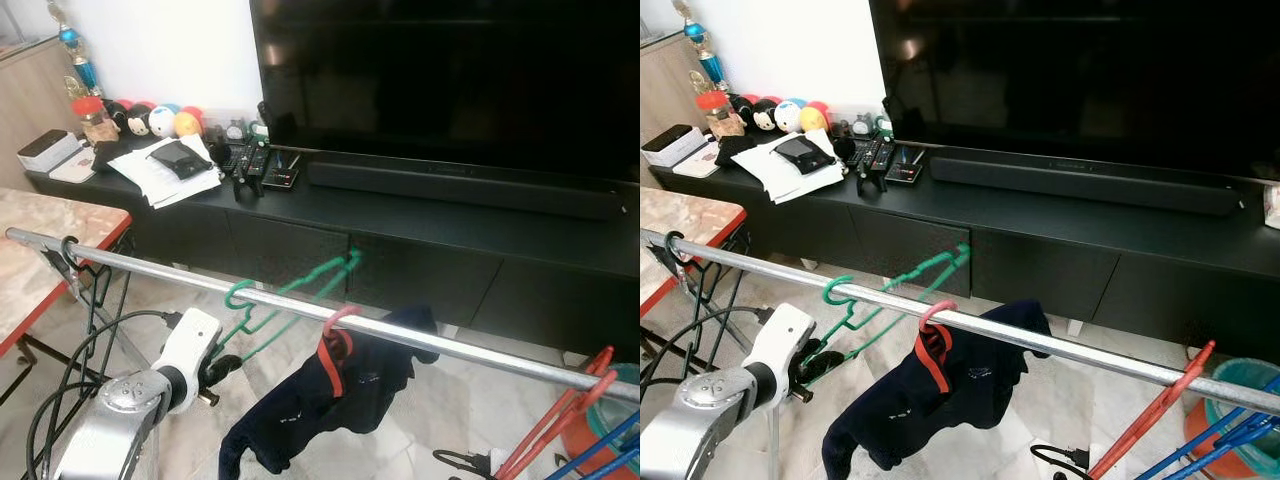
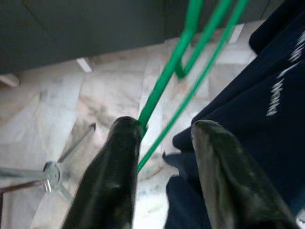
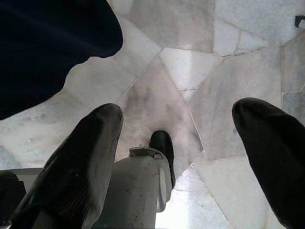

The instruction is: Hang hanger

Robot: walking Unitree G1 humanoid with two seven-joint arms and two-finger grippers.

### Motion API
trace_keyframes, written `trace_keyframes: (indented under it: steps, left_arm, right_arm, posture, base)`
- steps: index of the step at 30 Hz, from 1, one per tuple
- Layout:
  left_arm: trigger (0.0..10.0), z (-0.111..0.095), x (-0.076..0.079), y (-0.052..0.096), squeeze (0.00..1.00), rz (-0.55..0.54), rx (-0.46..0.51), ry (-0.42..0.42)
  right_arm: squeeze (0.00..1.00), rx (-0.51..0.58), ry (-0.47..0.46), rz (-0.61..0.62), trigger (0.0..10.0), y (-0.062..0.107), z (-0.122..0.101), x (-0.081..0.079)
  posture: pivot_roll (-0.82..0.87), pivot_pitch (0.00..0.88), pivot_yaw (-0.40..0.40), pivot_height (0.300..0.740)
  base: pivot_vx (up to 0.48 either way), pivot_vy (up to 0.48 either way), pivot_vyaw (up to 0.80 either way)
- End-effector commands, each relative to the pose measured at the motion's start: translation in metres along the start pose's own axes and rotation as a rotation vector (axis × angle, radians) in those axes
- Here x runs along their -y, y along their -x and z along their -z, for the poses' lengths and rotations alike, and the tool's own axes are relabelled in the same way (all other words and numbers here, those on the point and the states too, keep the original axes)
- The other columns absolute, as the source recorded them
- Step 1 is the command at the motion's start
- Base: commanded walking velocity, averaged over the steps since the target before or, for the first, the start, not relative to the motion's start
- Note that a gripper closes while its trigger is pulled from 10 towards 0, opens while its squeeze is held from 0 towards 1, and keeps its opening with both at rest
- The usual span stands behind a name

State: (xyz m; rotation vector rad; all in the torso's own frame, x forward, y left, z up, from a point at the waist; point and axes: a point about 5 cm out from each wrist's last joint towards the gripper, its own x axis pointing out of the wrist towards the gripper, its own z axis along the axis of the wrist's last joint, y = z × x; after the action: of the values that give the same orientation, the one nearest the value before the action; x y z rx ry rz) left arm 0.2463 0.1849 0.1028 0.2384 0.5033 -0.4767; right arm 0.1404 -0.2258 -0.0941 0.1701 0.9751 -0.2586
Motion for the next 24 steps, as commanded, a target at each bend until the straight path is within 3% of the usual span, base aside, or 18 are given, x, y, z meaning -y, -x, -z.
trace_keyframes:
  steps: [1, 4, 10, 17, 18, 20, 24]
  left_arm:
    - [10.0, -0.010, -0.002, 0.007, 1.00, 0.038, 0.014, -0.014]
    - [10.0, -0.015, 0.000, 0.011, 1.00, 0.073, 0.013, -0.027]
    - [10.0, -0.021, -0.011, 0.019, 1.00, 0.036, 0.006, -0.059]
    - [10.0, 0.000, -0.045, 0.044, 1.00, -0.203, -0.015, -0.015]
    - [10.0, 0.000, -0.045, 0.044, 1.00, -0.203, -0.015, -0.015]
    - [10.0, 0.014, -0.054, 0.056, 1.00, -0.327, -0.014, 0.028]
    - [10.0, 0.032, -0.061, 0.062, 1.00, -0.450, -0.027, 0.077]
  right_arm:
    - [0.00, -0.013, 0.000, -0.002, 10.0, 0.000, 0.003, -0.001]
    - [0.00, -0.013, 0.000, -0.002, 10.0, 0.000, 0.003, -0.001]
    - [0.00, -0.013, -0.001, -0.002, 10.0, 0.000, 0.003, -0.001]
    - [0.00, -0.012, -0.008, 0.004, 10.0, 0.000, 0.003, -0.001]
    - [0.00, -0.012, -0.008, 0.004, 10.0, 0.000, 0.003, -0.001]
    - [0.00, -0.012, -0.009, 0.007, 10.0, 0.000, 0.002, 0.000]
    - [0.00, -0.013, -0.007, 0.007, 10.0, 0.000, 0.002, 0.000]
  posture:
    - [0.03, 0.000, 0.062, 0.740]
    - [0.03, 0.000, 0.062, 0.740]
    - [0.04, 0.000, 0.060, 0.740]
    - [0.04, 0.000, 0.063, 0.740]
    - [0.04, 0.000, 0.063, 0.740]
    - [0.05, 0.000, 0.059, 0.740]
    - [0.05, 0.000, 0.058, 0.740]
  base:
    - [0.000, 0.000, 0.00]
    - [0.000, 0.000, 0.00]
    - [0.000, 0.000, 0.00]
    - [0.000, 0.000, 0.00]
    - [0.000, 0.000, 0.00]
    - [0.000, 0.000, 0.00]
    - [0.000, 0.000, 0.00]
